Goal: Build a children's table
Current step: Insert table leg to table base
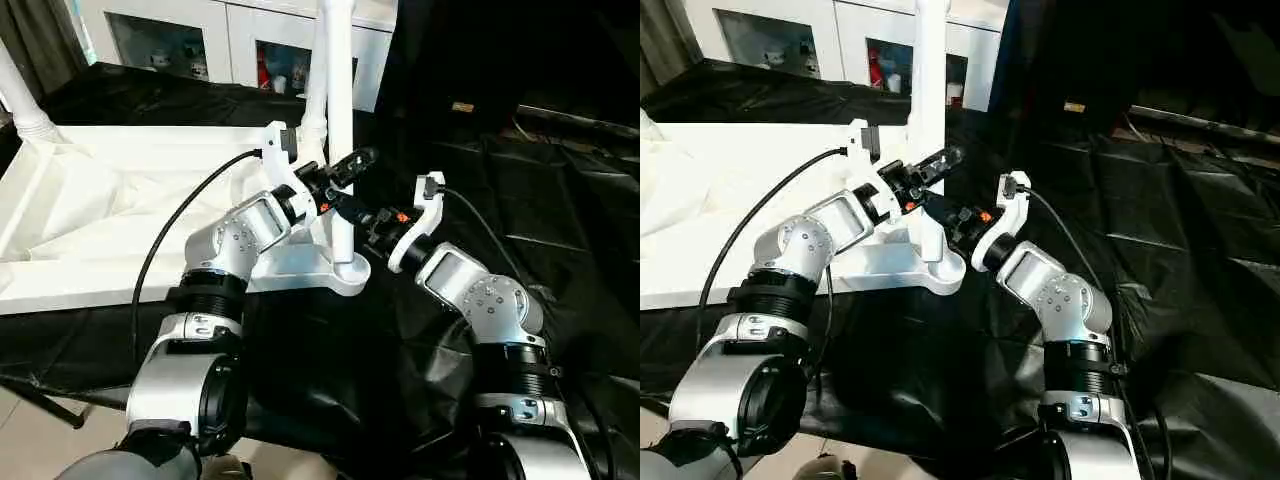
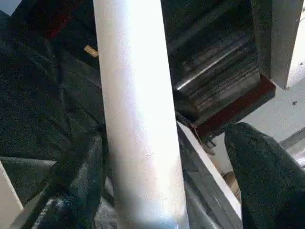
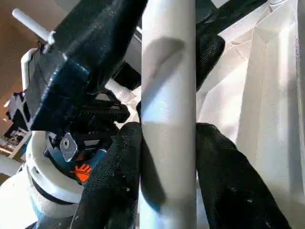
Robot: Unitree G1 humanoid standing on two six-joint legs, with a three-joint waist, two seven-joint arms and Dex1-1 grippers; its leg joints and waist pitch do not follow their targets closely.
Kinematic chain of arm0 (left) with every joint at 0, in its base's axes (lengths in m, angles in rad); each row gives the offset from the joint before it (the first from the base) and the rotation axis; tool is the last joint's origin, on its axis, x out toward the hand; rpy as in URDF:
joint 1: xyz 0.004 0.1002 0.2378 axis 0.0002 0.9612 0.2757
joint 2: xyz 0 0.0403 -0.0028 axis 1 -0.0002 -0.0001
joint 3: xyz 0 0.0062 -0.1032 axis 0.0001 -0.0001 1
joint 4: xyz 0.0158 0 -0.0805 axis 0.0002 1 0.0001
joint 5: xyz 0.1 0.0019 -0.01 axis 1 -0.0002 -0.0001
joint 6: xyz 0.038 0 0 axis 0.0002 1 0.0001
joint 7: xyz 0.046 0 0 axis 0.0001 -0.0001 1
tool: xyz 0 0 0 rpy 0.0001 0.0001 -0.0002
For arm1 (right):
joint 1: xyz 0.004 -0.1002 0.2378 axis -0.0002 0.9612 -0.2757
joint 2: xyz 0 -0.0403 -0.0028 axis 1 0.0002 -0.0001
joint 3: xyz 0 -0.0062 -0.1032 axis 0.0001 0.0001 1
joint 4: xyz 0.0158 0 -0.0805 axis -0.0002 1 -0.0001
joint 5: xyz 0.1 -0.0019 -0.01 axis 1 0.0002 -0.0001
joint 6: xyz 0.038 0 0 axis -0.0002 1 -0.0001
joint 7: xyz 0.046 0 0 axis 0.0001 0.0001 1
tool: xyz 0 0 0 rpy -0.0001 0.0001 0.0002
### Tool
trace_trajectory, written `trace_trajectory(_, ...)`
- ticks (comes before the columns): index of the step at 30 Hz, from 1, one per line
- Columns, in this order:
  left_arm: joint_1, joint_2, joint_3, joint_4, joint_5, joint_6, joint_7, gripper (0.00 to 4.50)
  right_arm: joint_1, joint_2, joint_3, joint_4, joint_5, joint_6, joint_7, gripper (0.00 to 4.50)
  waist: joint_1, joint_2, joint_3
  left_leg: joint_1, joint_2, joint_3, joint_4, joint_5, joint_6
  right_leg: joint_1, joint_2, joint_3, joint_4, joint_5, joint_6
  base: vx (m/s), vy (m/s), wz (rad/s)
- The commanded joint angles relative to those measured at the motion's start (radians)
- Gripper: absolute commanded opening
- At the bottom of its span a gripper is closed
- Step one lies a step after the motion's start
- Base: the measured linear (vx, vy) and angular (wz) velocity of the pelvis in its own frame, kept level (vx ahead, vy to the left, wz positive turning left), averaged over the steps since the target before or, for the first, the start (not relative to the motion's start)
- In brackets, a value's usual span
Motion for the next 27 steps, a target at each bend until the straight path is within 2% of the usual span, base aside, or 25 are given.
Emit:
trace_trajectory(1, -0.001, -0.003, -0.012, -0.031, -0.013, 0.017, -0.015, 3.62, -0.010, -0.002, 0.006, -0.021, 0.003, -0.003, -0.005, 1.30, 0.003, 0.011, -0.081, 0.016, 0.026, -0.014, -0.062, -0.093, 0.001, 0.063, -0.078, 0.046, -0.068, -0.019, -0.218, 0.000, 0.000, 0.00)
trace_trajectory(6, 0.005, -0.002, -0.005, -0.038, -0.019, 0.022, -0.017, 3.19, -0.013, -0.003, 0.013, -0.010, 0.001, -0.002, 0.002, 1.30, 0.004, 0.013, -0.081, 0.017, 0.027, -0.015, -0.062, -0.097, -0.002, 0.061, -0.078, 0.046, -0.069, -0.033, -0.210, 0.000, 0.000, 0.00)
trace_trajectory(7, 0.009, -0.002, -0.004, -0.043, -0.021, 0.024, -0.015, 3.11, -0.014, -0.003, 0.015, -0.010, 0.002, -0.001, 0.003, 1.30, 0.008, -0.003, -0.080, 0.016, 0.027, -0.014, -0.062, -0.090, 0.003, 0.064, -0.080, 0.045, -0.067, -0.041, -0.209, 0.000, 0.000, 0.00)
trace_trajectory(8, 0.012, -0.001, -0.005, -0.048, -0.023, 0.026, -0.014, 2.91, -0.015, -0.003, 0.016, -0.008, 0.002, -0.001, 0.003, 1.30, 0.009, 0.003, -0.081, 0.017, 0.028, -0.014, -0.061, -0.085, 0.004, 0.060, -0.080, 0.046, -0.068, -0.041, -0.206, 0.000, 0.000, 0.00)
trace_trajectory(11, 0.020, 0.003, -0.005, -0.063, -0.031, 0.037, -0.013, 2.78, -0.024, 0.000, 0.023, 0.003, 0.000, -0.007, 0.006, 1.30, 0.010, 0.002, -0.081, 0.017, 0.028, -0.013, -0.062, -0.082, 0.004, 0.060, -0.079, 0.045, -0.066, -0.030, -0.205, 0.000, 0.000, 0.00)
trace_trajectory(12, 0.020, 0.004, -0.004, -0.064, -0.031, 0.038, -0.013, 2.62, -0.025, 0.001, 0.024, 0.005, 0.001, -0.009, 0.006, 1.30, 0.011, 0.006, -0.081, 0.017, 0.028, -0.014, -0.062, -0.081, 0.003, 0.060, -0.080, 0.046, -0.066, -0.028, -0.205, 0.000, 0.000, 0.00)
trace_trajectory(22, 0.023, 0.003, -0.003, -0.067, -0.034, 0.041, -0.005, 1.75, -0.020, 0.007, 0.027, 0.004, 0.004, -0.015, 0.007, 1.30, 0.012, 0.005, -0.082, 0.018, 0.026, -0.013, -0.061, -0.079, -0.003, 0.060, -0.078, 0.046, -0.065, -0.013, -0.203, 0.000, 0.000, 0.00)
trace_trajectory(25, 0.025, 0.002, -0.003, -0.071, -0.036, 0.044, -0.003, 1.63, -0.022, 0.004, 0.033, 0.006, -0.004, -0.025, 0.011, 1.30, 0.013, 0.005, -0.081, 0.016, 0.026, -0.014, -0.061, -0.080, -0.003, 0.062, -0.079, 0.046, -0.066, -0.016, -0.202, 0.000, 0.000, 0.00)
trace_trajectory(26, 0.024, 0.002, -0.002, -0.070, -0.035, 0.044, -0.003, 1.59, -0.022, 0.001, 0.042, 0.008, -0.020, -0.048, 0.014, 1.65, 0.013, 0.009, -0.082, 0.016, 0.026, -0.015, -0.061, -0.081, -0.004, 0.062, -0.080, 0.046, -0.064, -0.016, -0.201, 0.000, 0.000, 0.00)
trace_trajectory(27, 0.023, 0.003, -0.002, -0.070, -0.034, 0.044, -0.005, 1.59, -0.022, 0.000, 0.046, 0.010, -0.025, -0.055, 0.017, 1.86, 0.013, 0.008, -0.081, 0.016, 0.026, -0.014, -0.062, -0.082, -0.005, 0.061, -0.079, 0.046, -0.066, -0.017, -0.199, 0.000, 0.000, 0.00)
